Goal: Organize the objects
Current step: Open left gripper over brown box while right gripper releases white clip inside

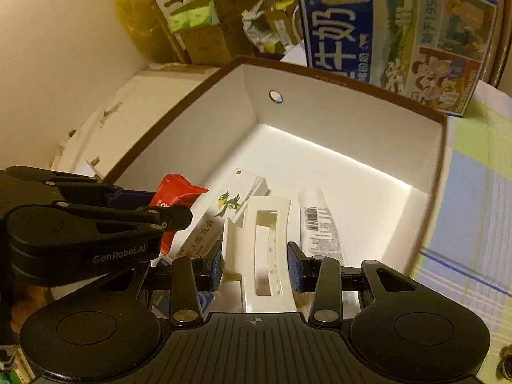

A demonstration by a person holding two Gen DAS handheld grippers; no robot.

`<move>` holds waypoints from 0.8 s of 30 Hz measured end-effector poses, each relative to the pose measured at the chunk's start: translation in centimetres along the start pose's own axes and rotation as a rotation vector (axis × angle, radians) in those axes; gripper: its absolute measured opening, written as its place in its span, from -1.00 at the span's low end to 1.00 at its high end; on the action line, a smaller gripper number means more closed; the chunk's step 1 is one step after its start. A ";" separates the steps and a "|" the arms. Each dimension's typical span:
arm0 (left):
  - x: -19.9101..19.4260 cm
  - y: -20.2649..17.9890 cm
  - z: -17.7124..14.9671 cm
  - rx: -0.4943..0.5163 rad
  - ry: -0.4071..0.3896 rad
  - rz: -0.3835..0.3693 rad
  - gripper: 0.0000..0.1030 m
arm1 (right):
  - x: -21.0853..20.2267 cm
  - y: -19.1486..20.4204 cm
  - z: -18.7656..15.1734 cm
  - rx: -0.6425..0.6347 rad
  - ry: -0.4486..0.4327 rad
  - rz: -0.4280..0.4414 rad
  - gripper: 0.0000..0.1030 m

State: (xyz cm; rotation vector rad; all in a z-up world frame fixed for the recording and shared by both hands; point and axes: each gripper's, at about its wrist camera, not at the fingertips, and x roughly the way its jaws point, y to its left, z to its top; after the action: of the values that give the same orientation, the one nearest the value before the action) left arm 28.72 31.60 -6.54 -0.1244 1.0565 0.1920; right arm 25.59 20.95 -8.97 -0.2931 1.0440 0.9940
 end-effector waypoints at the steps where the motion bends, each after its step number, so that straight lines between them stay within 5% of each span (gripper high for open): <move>1: 0.2 0.2 0.1 0.001 0.003 0.001 -0.55 | 0.4 0.0 0.2 0.001 0.007 -0.005 -0.27; 24: 1.4 0.7 0.7 0.015 0.017 -0.010 -0.54 | 1.2 -0.8 1.1 -0.040 -0.005 -0.040 -0.27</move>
State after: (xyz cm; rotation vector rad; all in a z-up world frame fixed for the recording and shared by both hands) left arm 29.80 32.59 -7.44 -0.1180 1.0737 0.1738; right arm 27.06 21.90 -9.62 -0.3428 1.0112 0.9803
